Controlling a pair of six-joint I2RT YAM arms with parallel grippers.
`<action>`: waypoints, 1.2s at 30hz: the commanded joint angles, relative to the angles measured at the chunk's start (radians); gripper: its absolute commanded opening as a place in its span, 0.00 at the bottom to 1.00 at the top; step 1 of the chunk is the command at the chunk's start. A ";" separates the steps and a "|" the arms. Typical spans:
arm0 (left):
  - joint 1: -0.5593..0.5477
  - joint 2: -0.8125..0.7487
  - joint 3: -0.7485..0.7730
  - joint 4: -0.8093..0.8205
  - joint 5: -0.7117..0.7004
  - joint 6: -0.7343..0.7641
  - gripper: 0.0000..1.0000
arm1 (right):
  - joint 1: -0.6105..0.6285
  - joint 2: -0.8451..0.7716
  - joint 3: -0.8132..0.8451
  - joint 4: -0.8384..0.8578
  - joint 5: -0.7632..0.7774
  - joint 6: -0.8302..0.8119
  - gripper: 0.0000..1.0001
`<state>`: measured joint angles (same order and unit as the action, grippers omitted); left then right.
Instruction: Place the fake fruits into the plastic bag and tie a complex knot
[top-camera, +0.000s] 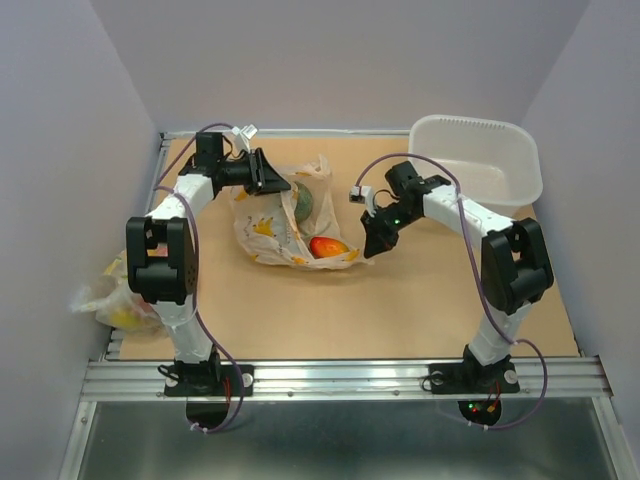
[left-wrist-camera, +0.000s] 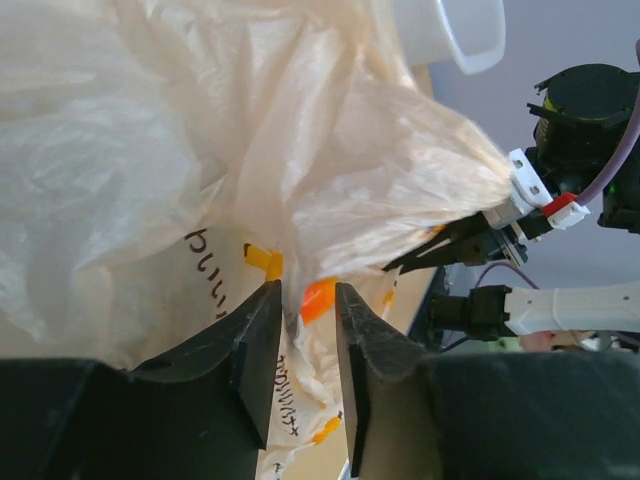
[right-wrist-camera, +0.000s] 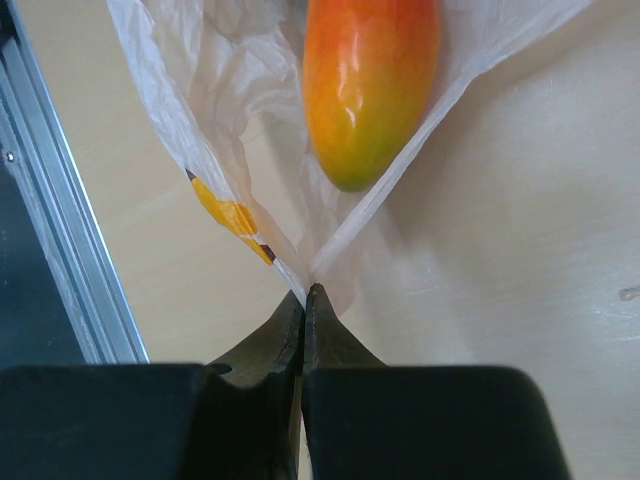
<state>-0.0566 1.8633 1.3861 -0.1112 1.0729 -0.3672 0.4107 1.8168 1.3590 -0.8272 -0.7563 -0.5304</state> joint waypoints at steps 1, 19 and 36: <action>0.017 -0.122 0.086 -0.025 0.001 0.115 0.47 | 0.031 -0.073 0.032 0.019 -0.031 -0.017 0.00; -0.158 -0.108 0.466 -0.568 -0.169 1.296 0.71 | 0.059 -0.108 0.026 0.019 -0.011 -0.017 0.01; -0.379 -0.066 0.416 -0.608 -0.372 1.758 0.69 | 0.059 -0.143 -0.014 0.022 -0.008 0.003 0.00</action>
<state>-0.4328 1.7741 1.7973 -0.6998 0.7559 1.2934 0.4652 1.7275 1.3582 -0.8268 -0.7551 -0.5377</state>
